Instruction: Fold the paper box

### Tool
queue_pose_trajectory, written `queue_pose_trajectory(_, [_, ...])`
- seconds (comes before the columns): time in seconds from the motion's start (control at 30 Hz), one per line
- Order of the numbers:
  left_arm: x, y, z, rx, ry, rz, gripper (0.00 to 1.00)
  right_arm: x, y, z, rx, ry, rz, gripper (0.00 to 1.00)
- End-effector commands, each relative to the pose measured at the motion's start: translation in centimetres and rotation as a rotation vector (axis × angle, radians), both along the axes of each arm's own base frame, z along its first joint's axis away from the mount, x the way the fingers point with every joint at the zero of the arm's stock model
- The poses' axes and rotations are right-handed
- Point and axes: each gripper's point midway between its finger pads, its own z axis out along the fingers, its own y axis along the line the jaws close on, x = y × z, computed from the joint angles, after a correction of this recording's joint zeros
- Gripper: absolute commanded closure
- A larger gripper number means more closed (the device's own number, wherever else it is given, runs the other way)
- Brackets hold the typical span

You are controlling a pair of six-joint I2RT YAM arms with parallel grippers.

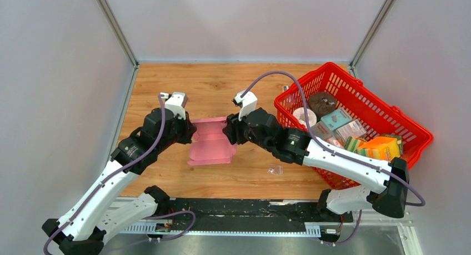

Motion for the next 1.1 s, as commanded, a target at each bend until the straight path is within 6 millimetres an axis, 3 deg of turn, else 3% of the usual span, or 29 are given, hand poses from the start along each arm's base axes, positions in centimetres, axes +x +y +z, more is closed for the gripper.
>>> queue_pose_trajectory(0.0, [-0.3,-0.2,1.9,-0.013,-0.022,0.000,1.00,1.4,-1.1,0.9,-0.035,-0.063,-0.087,0.49])
queue_pose_trajectory(0.43, [-0.2,0.1,1.8,-0.004,-0.017,0.021,1.00,-1.1,-0.8,1.0,0.045,-0.138,0.088,0.35])
queue_pose_trajectory(0.8, [-0.4,-0.1,1.9,-0.016,-0.021,0.007,1.00,-3.6,0.6,2.6,0.139,-0.207,0.267,0.37])
queue_pose_trajectory(0.87, [-0.3,-0.1,1.9,-0.020,-0.019,0.012,1.00,-2.9,1.0,3.0,0.142,-0.196,0.236,0.41])
queue_pose_trajectory(0.93, [-0.4,0.0,1.9,-0.020,-0.015,0.022,1.00,-1.8,0.7,2.2,0.104,-0.164,0.164,0.44])
queue_pose_trajectory(1.07, [-0.4,0.2,1.8,-0.012,-0.012,0.037,1.00,-1.2,0.4,2.0,0.097,-0.144,0.112,0.43])
